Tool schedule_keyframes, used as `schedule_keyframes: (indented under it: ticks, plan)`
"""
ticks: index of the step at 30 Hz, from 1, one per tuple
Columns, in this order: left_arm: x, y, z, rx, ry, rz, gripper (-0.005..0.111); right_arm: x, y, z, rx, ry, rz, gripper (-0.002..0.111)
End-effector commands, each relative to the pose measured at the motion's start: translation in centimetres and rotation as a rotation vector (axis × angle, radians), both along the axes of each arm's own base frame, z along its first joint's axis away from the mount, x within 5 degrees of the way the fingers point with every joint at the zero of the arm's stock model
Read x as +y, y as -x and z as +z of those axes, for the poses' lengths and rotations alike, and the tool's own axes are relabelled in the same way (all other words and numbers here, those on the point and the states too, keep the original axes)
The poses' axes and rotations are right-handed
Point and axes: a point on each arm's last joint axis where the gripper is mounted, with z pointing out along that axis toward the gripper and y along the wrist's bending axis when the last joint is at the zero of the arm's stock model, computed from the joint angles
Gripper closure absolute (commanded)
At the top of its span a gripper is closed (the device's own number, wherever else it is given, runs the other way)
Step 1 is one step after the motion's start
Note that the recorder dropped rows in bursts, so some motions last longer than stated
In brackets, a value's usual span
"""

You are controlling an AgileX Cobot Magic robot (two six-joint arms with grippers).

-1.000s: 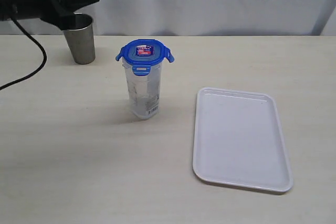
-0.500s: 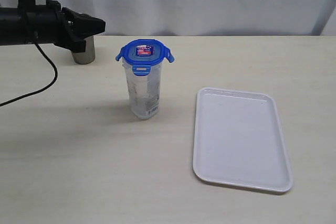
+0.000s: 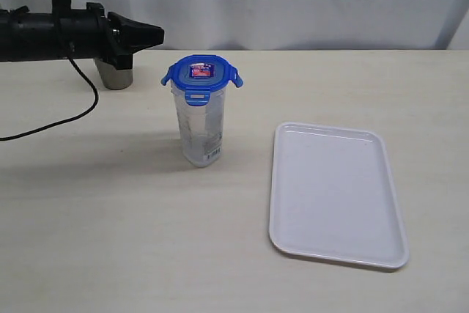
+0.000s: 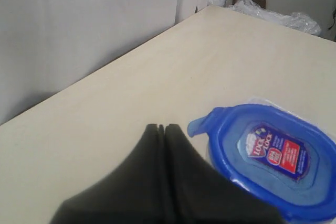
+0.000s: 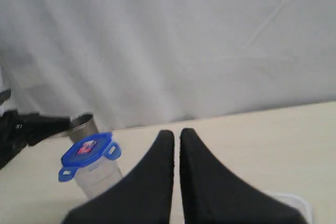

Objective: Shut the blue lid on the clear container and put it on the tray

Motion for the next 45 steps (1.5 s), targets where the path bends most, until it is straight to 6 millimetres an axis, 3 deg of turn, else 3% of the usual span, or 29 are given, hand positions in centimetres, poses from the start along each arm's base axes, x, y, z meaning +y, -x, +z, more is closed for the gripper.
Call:
schedule_keyframes:
  ticks: [1,9,15,20,27,33,41,45]
  plan:
    - [0.0,-0.4,-0.3,-0.02,-0.004,0.002,0.107,3.3,-4.5,1.0,0.139,0.121,0.143,0.104]
    - [0.1,-0.4,-0.7,-0.012,-0.012,0.002,0.107,9.6,-12.9,-0.9,0.434,0.288,0.329,0.104]
    - [0.0,-0.3,-0.8,-0.013,-0.028,-0.011,0.107,11.7,-19.2,-1.1,0.598,0.328,0.399,0.104]
    - [0.0,-0.1,-1.0,-0.016,-0.059,-0.046,0.107,13.4,-22.4,-0.7,0.634,0.301,0.543,0.104]
    - [0.0,-0.6,-0.6,-0.036,-0.061,-0.036,0.107,15.8,-24.3,-2.5,0.667,0.219,0.724,0.104]
    - [0.0,-0.7,-0.5,-0.04,-0.059,-0.036,0.107,15.5,-24.7,-3.5,0.688,0.295,0.703,0.104]
    - [-0.8,-0.6,-0.6,-0.04,-0.066,-0.047,0.107,15.2,-24.2,-2.7,0.683,0.323,0.718,0.104]
    - [-1.9,-0.4,-0.9,-0.038,-0.113,-0.054,0.107,15.2,-24.6,-4.2,0.731,0.344,0.698,0.104]
